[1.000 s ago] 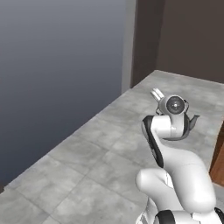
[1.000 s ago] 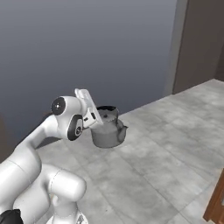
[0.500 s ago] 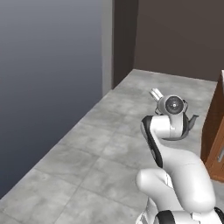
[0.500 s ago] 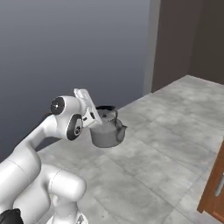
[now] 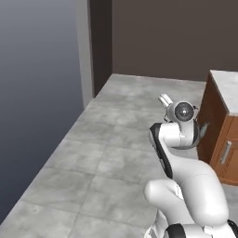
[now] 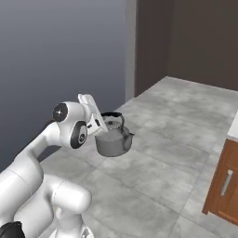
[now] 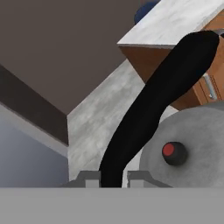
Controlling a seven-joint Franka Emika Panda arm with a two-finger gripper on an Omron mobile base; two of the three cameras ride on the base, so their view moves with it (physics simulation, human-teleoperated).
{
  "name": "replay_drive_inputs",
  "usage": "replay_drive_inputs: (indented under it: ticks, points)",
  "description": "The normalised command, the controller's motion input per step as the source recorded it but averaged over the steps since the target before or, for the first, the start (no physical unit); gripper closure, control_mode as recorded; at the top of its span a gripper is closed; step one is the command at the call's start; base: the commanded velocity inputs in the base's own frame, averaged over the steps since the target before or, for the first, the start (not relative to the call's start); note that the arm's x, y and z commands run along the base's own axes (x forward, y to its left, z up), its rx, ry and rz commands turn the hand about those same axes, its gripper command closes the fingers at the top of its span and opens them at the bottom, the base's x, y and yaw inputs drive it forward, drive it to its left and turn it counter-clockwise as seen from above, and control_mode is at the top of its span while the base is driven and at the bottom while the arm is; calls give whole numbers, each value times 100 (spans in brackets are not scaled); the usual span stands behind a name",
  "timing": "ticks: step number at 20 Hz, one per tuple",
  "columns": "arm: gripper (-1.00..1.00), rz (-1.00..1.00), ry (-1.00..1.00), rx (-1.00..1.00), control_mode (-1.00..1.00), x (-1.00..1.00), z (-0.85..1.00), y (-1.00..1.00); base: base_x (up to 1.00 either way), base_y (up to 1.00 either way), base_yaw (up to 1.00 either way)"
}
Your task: The kettle is done boiling. Turn off the stove, then wait for 300 timesteps before moving the kettle to the dining table.
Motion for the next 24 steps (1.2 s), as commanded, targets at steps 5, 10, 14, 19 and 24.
replay_drive_inputs:
  ticks: [5, 10, 14, 19, 24]
  points:
    - [100, 0, 0, 0, 100, 0, 0, 0, 40, 46, -37]
    - [100, 0, 0, 0, 100, 0, 0, 0, 43, 45, -36]
    - [100, 0, 0, 0, 100, 0, 0, 0, 44, 44, -35]
    - [100, 0, 0, 0, 100, 0, 0, 0, 45, 45, -34]
    - [100, 0, 0, 0, 100, 0, 0, 0, 51, 47, -33]
